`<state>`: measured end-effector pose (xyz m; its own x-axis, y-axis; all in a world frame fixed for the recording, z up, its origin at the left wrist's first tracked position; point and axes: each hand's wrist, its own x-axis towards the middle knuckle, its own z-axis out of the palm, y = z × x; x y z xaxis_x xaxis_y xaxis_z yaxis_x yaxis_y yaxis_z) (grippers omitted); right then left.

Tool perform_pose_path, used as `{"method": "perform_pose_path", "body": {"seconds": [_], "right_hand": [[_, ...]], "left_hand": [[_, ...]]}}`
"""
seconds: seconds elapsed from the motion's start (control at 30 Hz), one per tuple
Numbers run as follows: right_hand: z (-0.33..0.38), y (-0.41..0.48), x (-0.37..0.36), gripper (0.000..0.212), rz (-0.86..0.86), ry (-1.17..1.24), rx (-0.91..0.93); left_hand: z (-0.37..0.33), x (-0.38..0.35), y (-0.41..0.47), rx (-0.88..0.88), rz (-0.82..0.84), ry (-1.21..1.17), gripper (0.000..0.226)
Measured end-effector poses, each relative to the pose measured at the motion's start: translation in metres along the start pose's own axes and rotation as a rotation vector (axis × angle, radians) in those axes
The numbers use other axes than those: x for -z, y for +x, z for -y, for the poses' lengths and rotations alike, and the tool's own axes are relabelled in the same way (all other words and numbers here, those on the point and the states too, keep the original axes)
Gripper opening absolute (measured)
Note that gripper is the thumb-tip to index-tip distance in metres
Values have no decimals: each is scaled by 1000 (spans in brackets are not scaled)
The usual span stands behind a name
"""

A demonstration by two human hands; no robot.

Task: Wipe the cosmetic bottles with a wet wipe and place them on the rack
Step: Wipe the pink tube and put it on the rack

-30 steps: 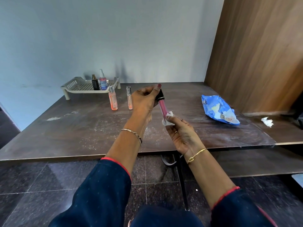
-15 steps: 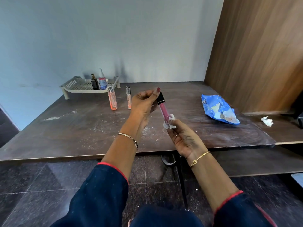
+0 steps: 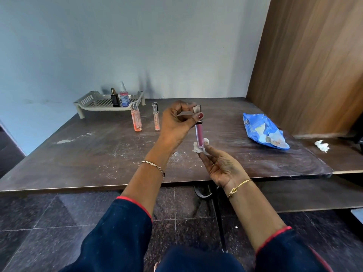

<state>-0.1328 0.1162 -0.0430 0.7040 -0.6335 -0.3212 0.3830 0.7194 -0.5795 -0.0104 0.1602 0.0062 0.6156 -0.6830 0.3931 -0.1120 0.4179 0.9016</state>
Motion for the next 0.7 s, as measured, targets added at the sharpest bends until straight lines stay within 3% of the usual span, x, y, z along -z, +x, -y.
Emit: {"method": "perform_pose_path", "body": {"seconds": [0.1, 0.23, 0.53, 0.7], "right_hand": [[2, 3, -1, 7, -10, 23, -4], [2, 4, -1, 16, 10, -4, -30], [0, 7, 8, 4, 65, -22, -17], [-3, 7, 9, 12, 79, 14, -2]], "left_hand": [[-1, -2, -1, -3, 30, -15, 27], [2, 1, -2, 29, 48, -40, 25], [13, 14, -2, 87, -35, -148, 25], [11, 15, -3, 106, -55, -260, 24]]}}
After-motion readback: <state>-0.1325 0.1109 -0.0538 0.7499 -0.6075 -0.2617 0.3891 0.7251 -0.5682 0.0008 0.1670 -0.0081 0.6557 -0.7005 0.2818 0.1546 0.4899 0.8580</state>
